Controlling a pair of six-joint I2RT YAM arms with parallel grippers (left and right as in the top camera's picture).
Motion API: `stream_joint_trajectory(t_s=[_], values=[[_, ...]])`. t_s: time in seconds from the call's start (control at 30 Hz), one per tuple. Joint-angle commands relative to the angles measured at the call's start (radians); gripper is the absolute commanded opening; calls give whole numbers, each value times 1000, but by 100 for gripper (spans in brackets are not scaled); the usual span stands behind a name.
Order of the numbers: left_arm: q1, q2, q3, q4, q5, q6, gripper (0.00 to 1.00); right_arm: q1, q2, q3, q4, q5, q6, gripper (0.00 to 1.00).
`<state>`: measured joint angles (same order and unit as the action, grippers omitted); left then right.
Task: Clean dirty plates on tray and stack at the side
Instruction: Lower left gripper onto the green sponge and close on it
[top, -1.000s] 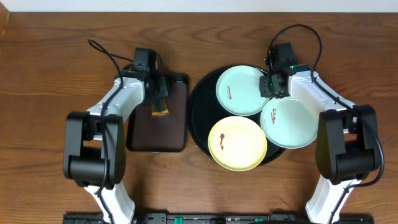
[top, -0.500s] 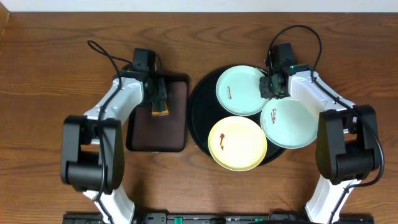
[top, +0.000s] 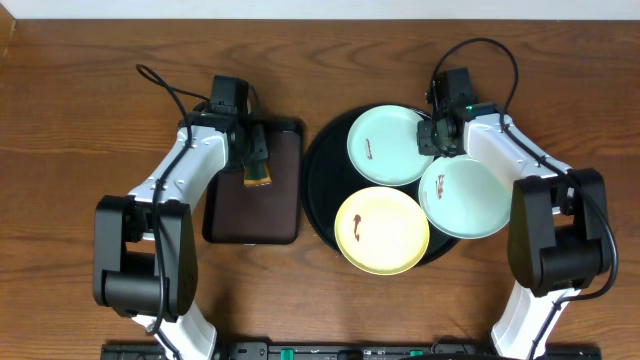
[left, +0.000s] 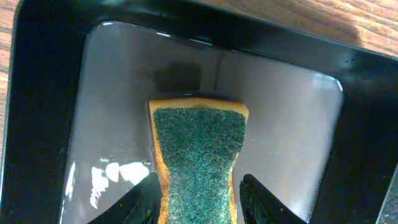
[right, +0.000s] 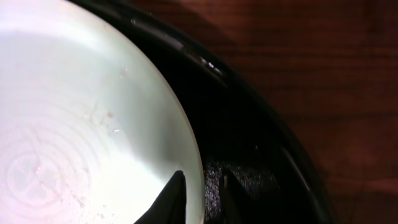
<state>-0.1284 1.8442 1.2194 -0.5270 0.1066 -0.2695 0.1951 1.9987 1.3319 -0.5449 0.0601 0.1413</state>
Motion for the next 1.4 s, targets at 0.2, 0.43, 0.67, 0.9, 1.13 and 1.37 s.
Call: stream_joint_trajectory(t_s=[0.2, 0.43, 0.67, 0.9, 1.13, 1.37], values=[[-4, 13, -8, -3, 5, -5, 44, 7, 16, -18, 37, 15, 0, 11], [-4, 13, -8, -4, 6, -5, 44, 6, 16, -67, 101, 15, 0, 11], [-4, 13, -8, -3, 5, -4, 42, 7, 15, -83, 116, 15, 0, 4], [-4, 13, -8, -4, 5, -4, 42, 7, 11, -73, 127, 14, 0, 8], [-4, 13, -8, -7, 5, -5, 43, 7, 8, -70, 123, 14, 0, 6], [-4, 13, -8, -11, 5, -4, 43, 6, 8, -64, 125, 14, -1, 12]])
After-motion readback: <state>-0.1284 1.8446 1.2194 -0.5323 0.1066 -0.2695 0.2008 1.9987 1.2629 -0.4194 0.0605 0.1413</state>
